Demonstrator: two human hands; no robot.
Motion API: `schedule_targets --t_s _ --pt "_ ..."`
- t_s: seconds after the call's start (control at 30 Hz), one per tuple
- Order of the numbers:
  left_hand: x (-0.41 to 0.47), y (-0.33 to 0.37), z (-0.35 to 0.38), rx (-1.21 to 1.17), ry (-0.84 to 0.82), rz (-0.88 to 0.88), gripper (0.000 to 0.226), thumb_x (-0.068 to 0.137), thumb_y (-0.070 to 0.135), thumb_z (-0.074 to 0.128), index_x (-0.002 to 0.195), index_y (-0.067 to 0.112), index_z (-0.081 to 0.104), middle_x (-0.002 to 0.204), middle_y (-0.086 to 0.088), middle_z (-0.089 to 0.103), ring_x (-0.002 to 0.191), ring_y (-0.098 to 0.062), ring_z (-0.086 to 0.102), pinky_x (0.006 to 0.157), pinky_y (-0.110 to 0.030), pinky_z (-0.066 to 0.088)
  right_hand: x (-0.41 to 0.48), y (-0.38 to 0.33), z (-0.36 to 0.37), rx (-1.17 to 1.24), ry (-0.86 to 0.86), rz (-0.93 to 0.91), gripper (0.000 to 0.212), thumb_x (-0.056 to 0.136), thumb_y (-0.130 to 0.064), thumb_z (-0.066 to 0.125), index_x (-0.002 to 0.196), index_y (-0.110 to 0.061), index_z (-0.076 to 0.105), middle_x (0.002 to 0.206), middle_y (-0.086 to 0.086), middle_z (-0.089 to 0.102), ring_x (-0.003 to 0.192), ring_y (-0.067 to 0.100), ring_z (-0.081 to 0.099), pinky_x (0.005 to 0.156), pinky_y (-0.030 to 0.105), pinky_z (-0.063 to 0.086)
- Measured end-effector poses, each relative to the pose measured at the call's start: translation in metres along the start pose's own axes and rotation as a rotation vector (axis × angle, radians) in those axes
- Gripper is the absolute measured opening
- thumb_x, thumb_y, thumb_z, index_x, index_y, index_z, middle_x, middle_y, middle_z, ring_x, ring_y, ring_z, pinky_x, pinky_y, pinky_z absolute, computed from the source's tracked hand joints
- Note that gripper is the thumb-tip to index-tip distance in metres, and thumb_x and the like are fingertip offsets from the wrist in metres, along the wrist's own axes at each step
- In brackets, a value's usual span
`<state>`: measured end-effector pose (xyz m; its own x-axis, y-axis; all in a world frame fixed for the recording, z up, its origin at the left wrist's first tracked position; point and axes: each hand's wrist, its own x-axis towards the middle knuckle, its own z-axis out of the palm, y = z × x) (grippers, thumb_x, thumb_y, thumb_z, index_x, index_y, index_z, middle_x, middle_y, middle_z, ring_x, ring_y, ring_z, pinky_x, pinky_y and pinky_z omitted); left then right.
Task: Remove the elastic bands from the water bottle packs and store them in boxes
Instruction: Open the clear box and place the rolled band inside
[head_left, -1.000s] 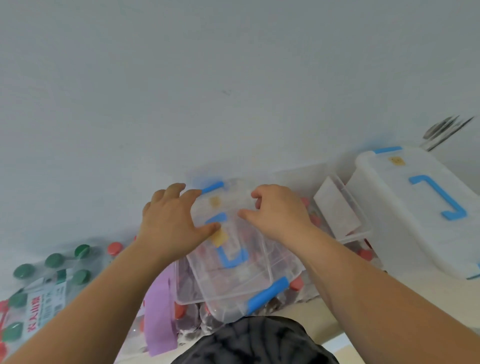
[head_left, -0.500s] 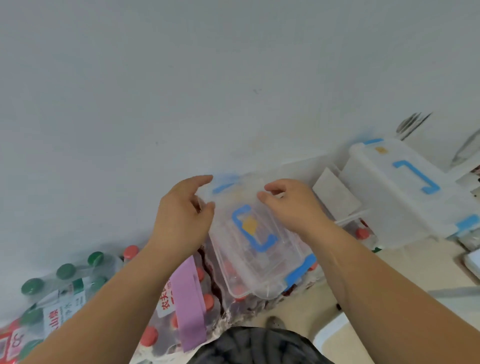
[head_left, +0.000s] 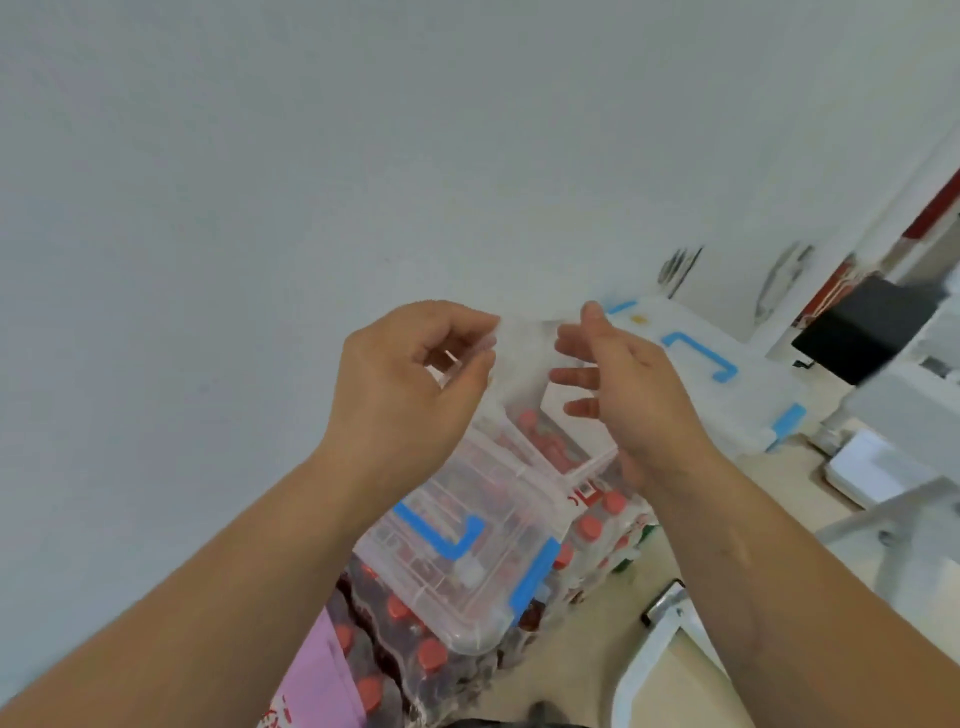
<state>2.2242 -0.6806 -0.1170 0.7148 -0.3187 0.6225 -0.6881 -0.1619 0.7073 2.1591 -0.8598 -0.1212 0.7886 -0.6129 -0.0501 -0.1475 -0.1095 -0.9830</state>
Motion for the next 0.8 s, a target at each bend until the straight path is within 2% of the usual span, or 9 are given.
schedule_targets --t_s 0.13,0.2,0.27,0.37,0.47,0.57,0.67,0.73,0.8 --pt "0.002 0.003 0.031 0.044 -0.121 0.215 0.020 0.081 -0.003 0.078 0.094 0.011 0.078 0.089 0.006 0.072 0.082 -0.003 0.065 0.078 -0.020 0.053 0.008 -0.004 -0.027 0.188 0.041 0.079 0.045 0.092 -0.059 0.063 0.099 -0.017 0.076 0.100 -0.002 0.080 0.080 0.012 0.078 0.056 0.027 0.054" --pt "0.002 0.002 0.047 0.056 -0.192 0.293 0.021 0.078 -0.006 0.081 0.093 0.008 0.079 0.092 -0.001 0.075 0.086 -0.010 0.069 0.083 -0.023 0.055 0.014 0.002 -0.040 0.225 0.058 0.107 0.034 0.090 -0.049 0.070 0.094 -0.016 0.076 0.095 0.001 0.080 0.072 0.010 0.075 0.053 0.026 0.052" --pt "0.001 -0.004 0.060 0.076 -0.265 0.295 0.023 0.074 -0.006 0.084 0.092 0.007 0.080 0.094 -0.003 0.076 0.089 -0.017 0.072 0.084 -0.030 0.057 0.023 0.013 -0.052 0.230 0.085 0.132 0.019 0.091 -0.031 0.074 0.093 -0.013 0.076 0.095 0.006 0.081 0.064 0.009 0.072 0.052 0.025 0.050" --pt "-0.004 -0.016 0.077 0.176 -0.357 0.233 0.020 0.071 0.004 0.089 0.089 0.009 0.081 0.093 -0.002 0.076 0.090 -0.021 0.071 0.083 -0.037 0.058 0.035 0.037 -0.064 0.279 0.082 0.202 0.003 0.088 -0.013 0.074 0.090 -0.010 0.075 0.089 0.013 0.078 0.057 0.013 0.067 0.048 0.025 0.047" --pt "-0.009 -0.036 0.094 0.306 -0.427 0.149 0.021 0.071 0.011 0.090 0.089 0.012 0.080 0.093 0.000 0.076 0.090 -0.020 0.069 0.085 -0.036 0.057 0.046 0.063 -0.070 0.349 0.083 0.294 0.018 0.082 0.000 0.074 0.097 -0.009 0.070 0.085 0.016 0.075 0.054 0.017 0.065 0.046 0.024 0.050" --pt "-0.018 -0.053 0.091 0.400 -0.506 0.066 0.025 0.073 0.022 0.089 0.096 0.019 0.079 0.099 0.004 0.074 0.097 -0.015 0.065 0.090 -0.032 0.052 0.046 0.083 -0.063 0.353 0.060 0.334 0.027 0.083 0.004 0.072 0.107 -0.005 0.065 0.084 0.020 0.070 0.051 0.017 0.062 0.049 0.026 0.053" --pt "-0.018 -0.072 0.111 0.498 -0.604 -0.119 0.038 0.077 0.037 0.084 0.112 0.024 0.076 0.122 0.004 0.069 0.117 -0.017 0.057 0.100 -0.023 0.036 0.062 0.111 -0.065 0.337 0.043 0.401 0.025 0.085 0.004 0.072 0.105 -0.008 0.063 0.081 0.018 0.067 0.054 0.020 0.060 0.052 0.028 0.054" --pt "-0.019 -0.079 0.114 0.541 -0.644 -0.225 0.042 0.083 0.047 0.076 0.120 0.029 0.071 0.138 0.002 0.060 0.131 -0.018 0.047 0.107 -0.026 0.031 0.063 0.124 -0.062 0.340 0.046 0.415 0.025 0.085 0.005 0.071 0.103 -0.011 0.063 0.072 0.014 0.064 0.054 0.021 0.059 0.045 0.024 0.050" --pt "-0.020 -0.085 0.118 0.572 -0.650 -0.276 0.044 0.089 0.054 0.064 0.125 0.029 0.069 0.144 0.000 0.056 0.137 -0.018 0.042 0.111 -0.028 0.028 0.060 0.136 -0.061 0.326 0.042 0.419 0.023 0.085 0.005 0.069 0.101 -0.010 0.063 0.063 0.008 0.063 0.051 0.018 0.061 0.042 0.023 0.049"
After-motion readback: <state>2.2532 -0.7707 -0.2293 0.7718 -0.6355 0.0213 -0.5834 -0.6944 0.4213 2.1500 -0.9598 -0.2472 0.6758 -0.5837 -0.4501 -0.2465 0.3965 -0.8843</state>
